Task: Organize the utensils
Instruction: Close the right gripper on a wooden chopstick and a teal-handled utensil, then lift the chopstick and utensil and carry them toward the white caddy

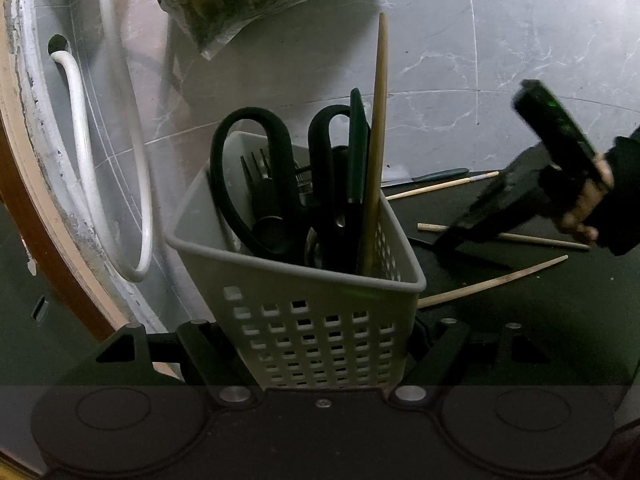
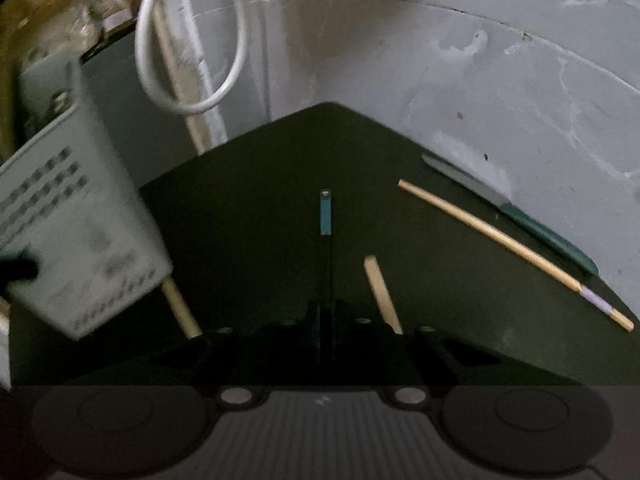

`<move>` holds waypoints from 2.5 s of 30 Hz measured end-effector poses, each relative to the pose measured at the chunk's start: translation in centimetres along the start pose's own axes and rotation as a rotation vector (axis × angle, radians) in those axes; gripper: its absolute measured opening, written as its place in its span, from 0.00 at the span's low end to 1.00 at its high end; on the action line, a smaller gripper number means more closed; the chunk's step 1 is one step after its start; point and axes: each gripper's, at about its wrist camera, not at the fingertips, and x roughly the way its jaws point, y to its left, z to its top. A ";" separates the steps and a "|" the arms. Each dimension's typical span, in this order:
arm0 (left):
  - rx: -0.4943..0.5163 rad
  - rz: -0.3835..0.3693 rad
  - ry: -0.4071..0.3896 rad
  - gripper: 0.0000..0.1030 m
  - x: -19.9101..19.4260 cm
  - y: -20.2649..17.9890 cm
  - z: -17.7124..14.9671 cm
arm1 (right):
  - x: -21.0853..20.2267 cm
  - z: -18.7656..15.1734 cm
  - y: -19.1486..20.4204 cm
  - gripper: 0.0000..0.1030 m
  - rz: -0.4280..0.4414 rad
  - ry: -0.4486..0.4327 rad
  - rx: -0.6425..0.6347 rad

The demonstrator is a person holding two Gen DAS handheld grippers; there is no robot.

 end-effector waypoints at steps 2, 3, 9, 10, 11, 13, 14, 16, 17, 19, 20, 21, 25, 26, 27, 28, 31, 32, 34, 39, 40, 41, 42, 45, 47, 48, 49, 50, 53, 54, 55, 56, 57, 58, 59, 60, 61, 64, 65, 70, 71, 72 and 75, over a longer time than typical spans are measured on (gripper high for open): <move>0.000 0.000 0.000 0.77 0.0 0.0 0.0 | -0.7 -0.8 0.0 0.05 0.018 0.013 -0.028; 0.000 0.000 0.000 0.77 0.0 0.0 0.0 | -1.1 -1.2 0.0 0.05 0.024 0.020 -0.046; 0.003 0.002 0.000 0.77 0.0 0.1 0.0 | -2.5 -2.5 0.0 0.05 0.061 0.049 -0.088; 0.003 0.002 0.000 0.77 0.0 0.1 0.0 | -2.6 -2.6 0.1 0.05 0.072 0.053 -0.090; 0.003 0.002 0.000 0.77 0.0 0.0 0.0 | -2.7 -2.8 0.2 0.05 0.082 0.058 -0.095; 0.003 0.002 0.000 0.77 0.0 0.0 0.0 | -3.0 -3.2 0.5 0.05 0.097 0.069 -0.115; 0.002 0.003 -0.001 0.77 0.0 0.1 0.0 | -3.2 -3.4 0.7 0.05 0.101 0.073 -0.123; 0.002 0.003 -0.001 0.77 0.0 0.0 0.0 | -3.4 -3.6 0.9 0.05 0.098 0.079 -0.125; 0.002 0.003 -0.001 0.77 0.0 0.1 0.0 | -3.4 -3.6 0.8 0.06 0.098 0.081 -0.115; 0.003 0.005 0.000 0.77 0.0 0.0 0.0 | -3.4 -3.5 0.4 0.09 0.091 0.077 -0.078; 0.003 0.005 0.000 0.77 0.0 0.0 0.0 | -3.4 -3.4 0.2 0.12 0.090 0.072 -0.055; 0.004 0.005 0.000 0.77 0.0 0.0 0.0 | -3.3 -3.4 -0.1 0.18 0.094 0.069 -0.021; 0.004 0.005 -0.001 0.77 0.0 0.0 -0.1 | -2.7 -3.1 -1.1 0.37 0.131 0.041 0.090; 0.004 0.005 -0.001 0.77 0.1 0.1 -0.1 | -2.6 -3.1 -1.3 0.43 0.144 0.035 0.116; 0.004 0.005 -0.001 0.77 0.0 0.0 -0.1 | -2.4 -3.0 -1.4 0.48 0.159 0.030 0.142; 0.004 0.005 -0.001 0.77 0.1 0.1 -0.1 | -2.3 -2.9 -1.5 0.50 0.172 0.027 0.161; 0.005 0.004 -0.001 0.77 0.0 0.0 -0.1 | -1.9 -2.4 -0.8 0.53 0.175 0.030 0.152; 0.006 0.004 -0.001 0.77 0.0 0.1 -0.1 | -1.8 -2.2 -0.4 0.55 0.169 0.036 0.136; 0.003 0.004 -0.002 0.77 0.0 0.1 -0.2 | -1.5 -1.8 0.8 0.55 0.147 0.049 0.086; 0.004 0.000 0.003 0.77 0.2 0.1 -0.1 | -0.6 -0.8 3.4 0.50 0.050 0.069 -0.020; 0.005 -0.001 0.004 0.77 0.2 0.1 -0.1 | -0.5 -0.7 3.9 0.48 0.035 0.072 -0.039; 0.004 -0.003 0.004 0.77 0.2 0.2 -0.1 | -0.3 -0.6 4.3 0.43 0.020 0.076 -0.057; 0.005 -0.004 0.004 0.77 0.2 0.2 -0.1 | -0.2 -0.4 4.6 0.36 0.000 0.078 -0.071; 0.006 -0.005 0.002 0.77 0.2 0.2 -0.1 | 0.0 -0.1 5.0 0.22 -0.025 0.082 -0.071; 0.005 -0.006 0.001 0.77 0.3 0.3 -0.2 | 0.1 -0.1 4.9 0.21 -0.032 0.084 -0.060; 0.004 -0.007 0.001 0.77 0.3 0.3 -0.2 | 0.1 -0.1 4.9 0.22 -0.032 0.085 -0.053; 0.003 -0.007 0.001 0.77 0.3 0.3 -0.2 | 0.1 -0.1 4.8 0.22 -0.032 0.086 -0.040; 0.002 -0.008 0.001 0.77 0.4 0.3 -0.2 | 0.0 0.0 4.7 0.23 -0.032 0.087 -0.020; 0.001 -0.008 0.001 0.77 0.4 0.2 -0.2 | 0.1 0.0 4.9 0.23 -0.055 0.082 0.014; 0.002 -0.008 0.001 0.77 0.4 0.2 -0.1 | 0.1 -0.1 5.2 0.23 -0.069 0.078 0.006; 0.002 -0.008 0.001 0.77 0.4 0.2 -0.1 | 0.2 -0.2 5.5 0.22 -0.081 0.074 0.003; 0.003 -0.008 0.000 0.77 0.4 0.2 -0.1 | 0.2 -0.3 5.6 0.20 -0.086 0.069 0.011; 0.003 -0.008 0.000 0.77 0.4 0.2 -0.1 | 0.1 -0.4 5.6 0.18 -0.087 0.064 0.027; 0.002 -0.007 -0.001 0.77 0.4 0.2 -0.2 | 0.3 -0.4 5.7 0.17 -0.091 0.060 0.035; 0.001 -0.007 -0.001 0.77 0.4 0.2 -0.2 | 0.2 -0.6 5.9 0.14 -0.094 0.053 0.041; 0.000 -0.007 -0.002 0.77 0.4 0.1 -0.2 | 0.2 -0.8 6.0 0.14 -0.097 0.044 0.047; 0.001 -0.007 -0.002 0.77 0.4 0.1 -0.1 | 0.1 -0.9 6.0 0.13 -0.097 0.041 0.054; 0.001 -0.007 -0.002 0.77 0.4 0.1 -0.2 | 0.1 -1.2 6.0 0.13 -0.091 0.031 0.072; 0.001 -0.007 -0.002 0.77 0.4 0.1 -0.2 | 0.1 -1.3 6.0 0.13 -0.088 0.028 0.082; 0.001 -0.006 -0.002 0.77 0.4 0.2 -0.2 | -0.2 -1.6 5.2 0.13 -0.067 0.019 0.143; 0.000 -0.006 -0.002 0.77 0.4 0.2 -0.2 | -0.3 -1.6 5.1 0.13 -0.067 0.016 0.151; 0.000 -0.007 -0.002 0.77 0.4 0.2 -0.2 | -0.4 -1.7 5.1 0.13 -0.068 0.009 0.158; 0.000 -0.007 -0.002 0.77 0.4 0.2 -0.2 | -1.2 -2.2 5.0 0.13 -0.075 -0.044 0.186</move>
